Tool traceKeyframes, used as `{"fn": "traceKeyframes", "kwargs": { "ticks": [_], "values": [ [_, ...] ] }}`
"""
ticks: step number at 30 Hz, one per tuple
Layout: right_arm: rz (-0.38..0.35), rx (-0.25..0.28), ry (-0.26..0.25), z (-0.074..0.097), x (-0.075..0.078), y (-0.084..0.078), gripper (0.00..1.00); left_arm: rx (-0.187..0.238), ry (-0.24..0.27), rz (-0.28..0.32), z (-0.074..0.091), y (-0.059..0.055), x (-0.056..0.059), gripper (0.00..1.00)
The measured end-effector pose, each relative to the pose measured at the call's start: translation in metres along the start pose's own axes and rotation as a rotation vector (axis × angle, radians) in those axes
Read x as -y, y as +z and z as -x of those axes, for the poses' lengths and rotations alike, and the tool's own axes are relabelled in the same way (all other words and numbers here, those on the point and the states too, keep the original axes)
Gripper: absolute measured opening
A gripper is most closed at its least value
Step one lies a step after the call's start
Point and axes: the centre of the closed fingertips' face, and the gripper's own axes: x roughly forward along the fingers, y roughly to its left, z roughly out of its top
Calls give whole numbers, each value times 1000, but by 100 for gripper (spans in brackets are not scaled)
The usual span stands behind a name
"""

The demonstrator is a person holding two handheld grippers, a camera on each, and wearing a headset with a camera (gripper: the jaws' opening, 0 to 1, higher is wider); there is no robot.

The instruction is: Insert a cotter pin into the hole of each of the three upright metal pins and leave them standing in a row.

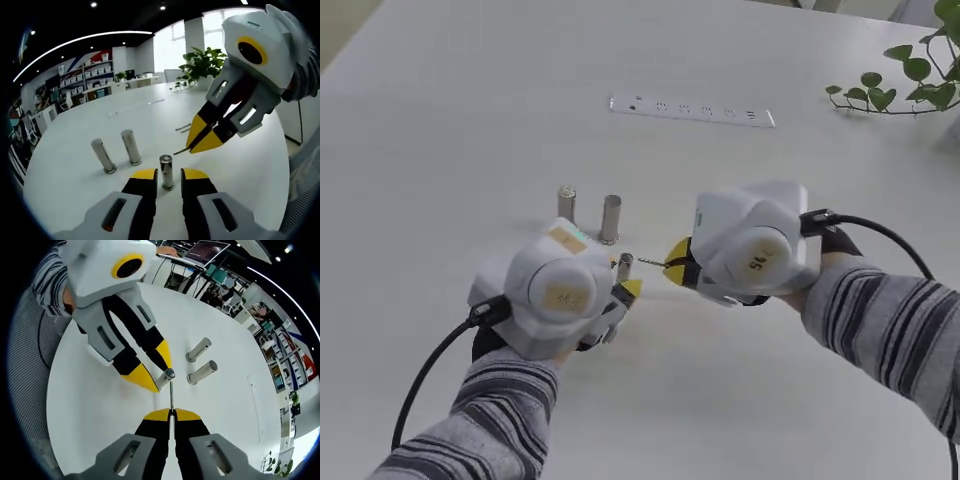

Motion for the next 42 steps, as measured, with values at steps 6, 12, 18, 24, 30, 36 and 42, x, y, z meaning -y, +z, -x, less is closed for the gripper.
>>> {"fn": "traceKeyframes", "kwargs": {
  "ticks": [6,12,18,24,30,36,42],
  "values": [
    [5,-3,15,-3,-2,1,0,-13,2,14,-9,-4,-3,12],
    [7,-2,17,-5,-2,3,0,-11,-8,38,-10,-6,-4,8],
    [10,-4,22,-7,-4,4,0,-9,-12,49,-11,-6,-4,6],
    [29,-5,19,-5,-3,6,0,-10,-16,33,-11,-7,-3,6],
    [34,3,20,-2,-3,9,0,-9,-19,25,-12,-7,-3,5],
    [50,18,23,-2,-4,15,0,-4,-21,24,-12,-7,-2,5],
    [50,24,24,-4,-4,20,0,-4,-20,28,-13,-7,-2,5]
  ]
}}
